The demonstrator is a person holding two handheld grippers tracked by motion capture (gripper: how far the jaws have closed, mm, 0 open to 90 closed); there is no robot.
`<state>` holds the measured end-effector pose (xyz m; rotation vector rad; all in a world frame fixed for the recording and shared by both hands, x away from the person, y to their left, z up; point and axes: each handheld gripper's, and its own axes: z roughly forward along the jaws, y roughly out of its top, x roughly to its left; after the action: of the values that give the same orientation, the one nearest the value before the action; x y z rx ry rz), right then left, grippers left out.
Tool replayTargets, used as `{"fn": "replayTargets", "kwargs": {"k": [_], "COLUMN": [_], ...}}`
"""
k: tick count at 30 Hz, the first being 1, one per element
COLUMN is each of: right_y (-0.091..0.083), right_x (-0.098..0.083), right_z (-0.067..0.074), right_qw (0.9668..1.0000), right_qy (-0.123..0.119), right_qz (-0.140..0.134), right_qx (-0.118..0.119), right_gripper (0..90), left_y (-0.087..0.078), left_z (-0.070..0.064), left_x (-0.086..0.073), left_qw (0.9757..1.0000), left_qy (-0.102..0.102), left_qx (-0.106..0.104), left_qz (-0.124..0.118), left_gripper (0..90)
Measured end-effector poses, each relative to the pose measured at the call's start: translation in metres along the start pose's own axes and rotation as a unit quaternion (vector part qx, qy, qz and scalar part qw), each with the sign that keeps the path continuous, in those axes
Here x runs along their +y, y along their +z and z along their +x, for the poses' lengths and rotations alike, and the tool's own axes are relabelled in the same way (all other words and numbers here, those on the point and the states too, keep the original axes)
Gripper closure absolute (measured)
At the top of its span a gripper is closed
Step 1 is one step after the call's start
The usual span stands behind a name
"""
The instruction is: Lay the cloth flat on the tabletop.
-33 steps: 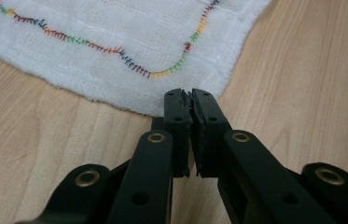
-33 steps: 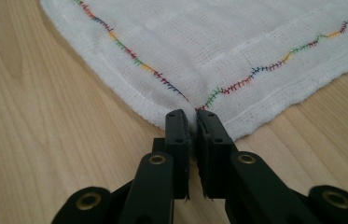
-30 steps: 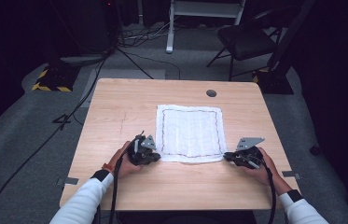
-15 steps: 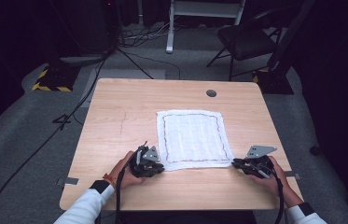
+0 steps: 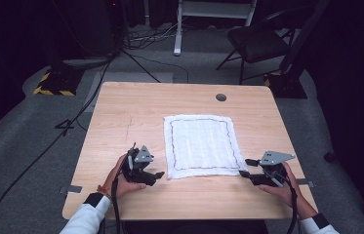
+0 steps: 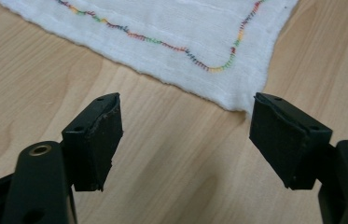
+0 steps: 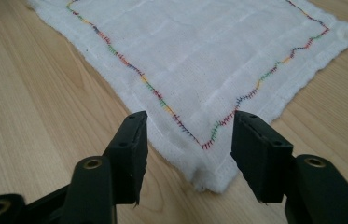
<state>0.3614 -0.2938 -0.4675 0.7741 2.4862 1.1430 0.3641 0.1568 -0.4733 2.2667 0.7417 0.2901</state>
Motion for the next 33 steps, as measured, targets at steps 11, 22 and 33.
{"fn": "replayTargets", "kwargs": {"k": [11, 22, 33], "right_y": [0.027, 0.075, 0.135], "right_x": [0.025, 0.075, 0.106], "right_z": [0.021, 0.064, 0.119], "right_qw": [0.9994, 0.9945, 0.9815], "right_qy": [-0.032, -0.078, -0.137], "right_qz": [0.0, -0.009, 0.007], "right_qx": [0.012, 0.07, 0.133], "right_gripper": [46.4, 48.6, 50.5], "left_y": [0.01, 0.032, 0.048], "left_z": [0.022, 0.056, 0.079], "left_x": [0.011, 0.031, 0.056], "left_qw": [0.9996, 0.9982, 0.9968], "left_qy": [-0.008, -0.017, -0.031], "left_qx": [0.026, 0.057, 0.072], "left_qz": [-0.002, 0.006, -0.012], "left_gripper": [20.3, 20.9, 20.7]}}
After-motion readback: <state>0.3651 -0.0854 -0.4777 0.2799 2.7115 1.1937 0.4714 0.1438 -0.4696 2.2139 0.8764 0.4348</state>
